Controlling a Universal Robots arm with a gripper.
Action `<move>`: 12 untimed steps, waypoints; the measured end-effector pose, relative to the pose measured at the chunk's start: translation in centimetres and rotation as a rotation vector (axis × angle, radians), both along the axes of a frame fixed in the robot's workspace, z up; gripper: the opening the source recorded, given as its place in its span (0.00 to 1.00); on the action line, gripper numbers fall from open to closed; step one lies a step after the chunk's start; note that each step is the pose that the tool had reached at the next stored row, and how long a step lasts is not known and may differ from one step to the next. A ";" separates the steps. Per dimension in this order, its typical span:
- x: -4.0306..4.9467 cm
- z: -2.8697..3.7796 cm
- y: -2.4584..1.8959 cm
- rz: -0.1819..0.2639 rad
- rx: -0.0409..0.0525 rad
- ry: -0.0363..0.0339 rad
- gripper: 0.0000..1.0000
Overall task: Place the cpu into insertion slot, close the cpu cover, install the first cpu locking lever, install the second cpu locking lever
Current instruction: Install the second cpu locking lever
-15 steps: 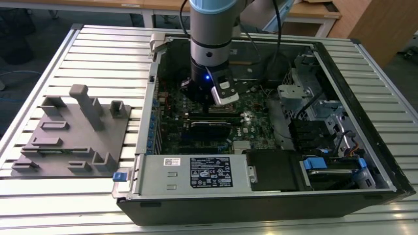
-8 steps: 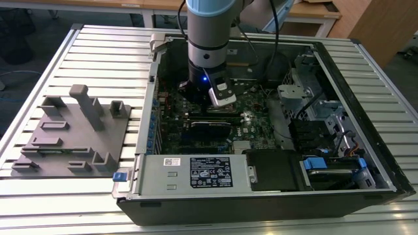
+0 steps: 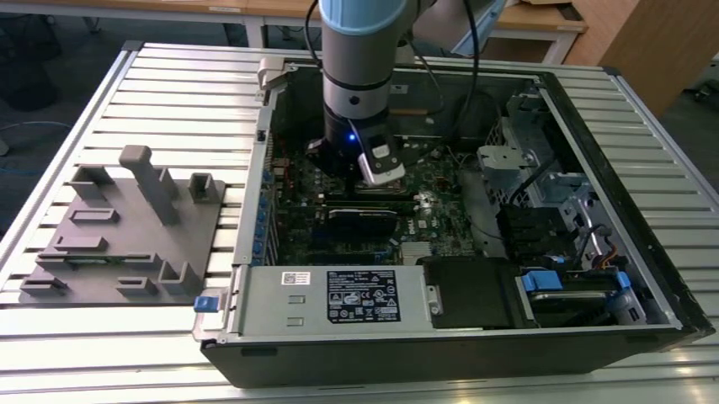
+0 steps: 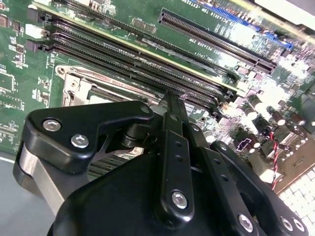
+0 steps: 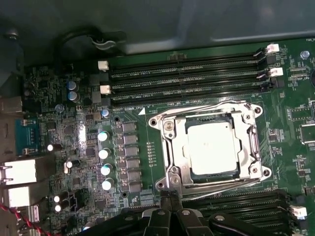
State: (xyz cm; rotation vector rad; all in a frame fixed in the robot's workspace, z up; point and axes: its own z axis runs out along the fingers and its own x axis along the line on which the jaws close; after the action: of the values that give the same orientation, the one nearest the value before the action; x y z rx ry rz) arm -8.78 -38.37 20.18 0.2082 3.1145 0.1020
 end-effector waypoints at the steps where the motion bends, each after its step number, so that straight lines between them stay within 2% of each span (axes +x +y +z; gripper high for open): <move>1: -0.01 -0.05 0.00 0.000 0.0021 0.0001 0.10; 9: -0.11 -0.37 -0.01 0.000 0.0255 0.0001 0.10; 12: -0.16 -0.51 0.00 0.000 0.0299 -0.0001 0.10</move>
State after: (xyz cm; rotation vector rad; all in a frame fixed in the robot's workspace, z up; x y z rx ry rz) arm -8.94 -38.37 19.66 0.2086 3.1145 0.1487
